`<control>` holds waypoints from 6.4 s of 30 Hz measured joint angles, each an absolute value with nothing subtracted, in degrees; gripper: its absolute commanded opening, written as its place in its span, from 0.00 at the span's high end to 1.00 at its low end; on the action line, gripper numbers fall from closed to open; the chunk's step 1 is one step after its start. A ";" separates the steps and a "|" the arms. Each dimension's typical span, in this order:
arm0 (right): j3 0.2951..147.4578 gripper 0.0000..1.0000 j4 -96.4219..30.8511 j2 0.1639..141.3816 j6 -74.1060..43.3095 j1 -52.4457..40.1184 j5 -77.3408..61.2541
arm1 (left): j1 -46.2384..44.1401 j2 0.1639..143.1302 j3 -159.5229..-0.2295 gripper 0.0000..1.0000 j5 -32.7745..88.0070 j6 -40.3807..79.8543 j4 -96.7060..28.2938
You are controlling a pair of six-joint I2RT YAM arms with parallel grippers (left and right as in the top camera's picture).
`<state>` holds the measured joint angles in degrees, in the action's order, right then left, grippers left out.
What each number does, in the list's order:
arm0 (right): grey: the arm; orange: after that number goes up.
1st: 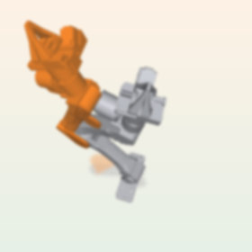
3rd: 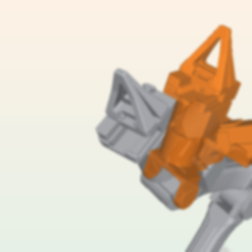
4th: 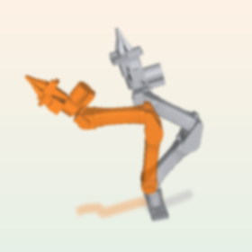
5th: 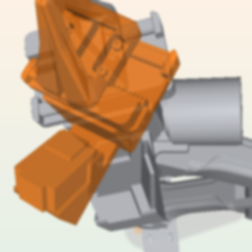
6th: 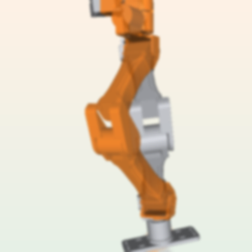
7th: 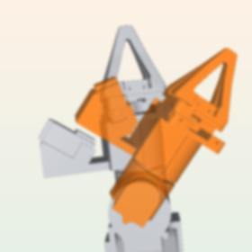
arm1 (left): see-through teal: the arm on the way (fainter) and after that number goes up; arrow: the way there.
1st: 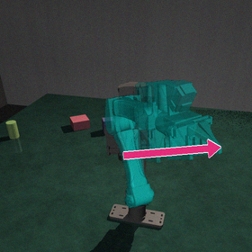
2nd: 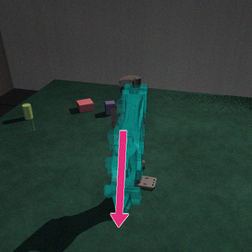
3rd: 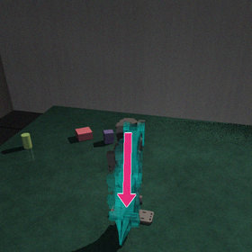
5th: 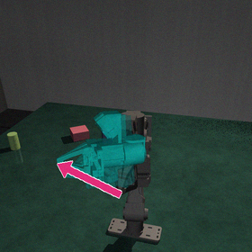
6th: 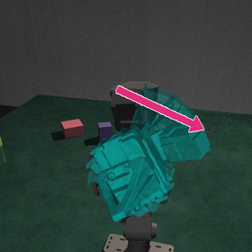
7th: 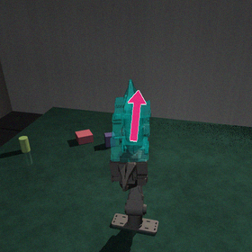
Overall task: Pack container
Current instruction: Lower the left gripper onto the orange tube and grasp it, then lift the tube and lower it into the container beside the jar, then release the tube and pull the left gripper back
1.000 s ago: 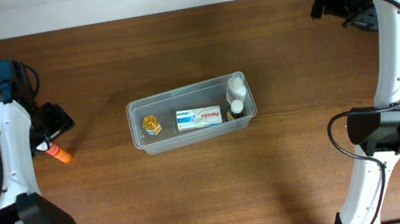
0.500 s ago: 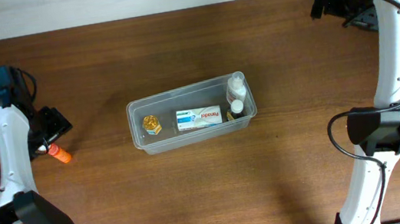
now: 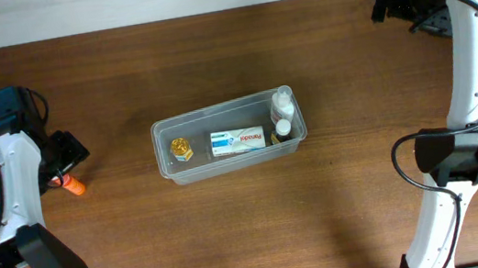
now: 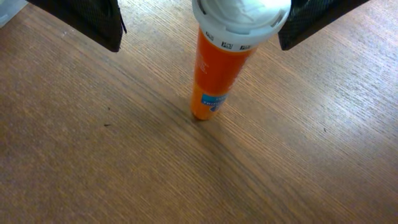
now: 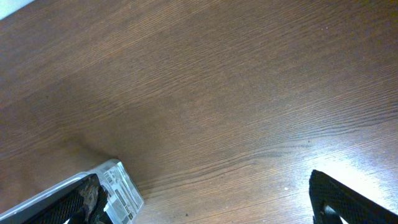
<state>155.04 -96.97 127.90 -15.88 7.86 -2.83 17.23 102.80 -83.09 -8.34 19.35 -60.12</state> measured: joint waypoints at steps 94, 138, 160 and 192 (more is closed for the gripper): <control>155.04 0.02 -96.97 127.90 -15.90 7.86 -2.83 | -15.64 96.64 -84.09 0.76 -2.44 10.04 -61.10; 155.04 0.02 -96.97 127.90 -15.88 7.86 -2.83 | -17.93 98.06 -76.93 0.76 -4.86 10.04 -52.40; 155.04 0.02 -96.97 127.90 -15.88 7.86 -2.83 | -17.93 98.06 -76.47 0.07 -5.89 9.52 -51.88; 155.02 0.02 -96.99 127.90 -15.88 7.86 -2.83 | 1.28 64.64 -81.89 0.01 -12.49 14.26 -66.06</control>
<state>155.02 -96.99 127.90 -15.88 7.86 -2.83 1.28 64.64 -81.89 -12.49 14.26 -66.06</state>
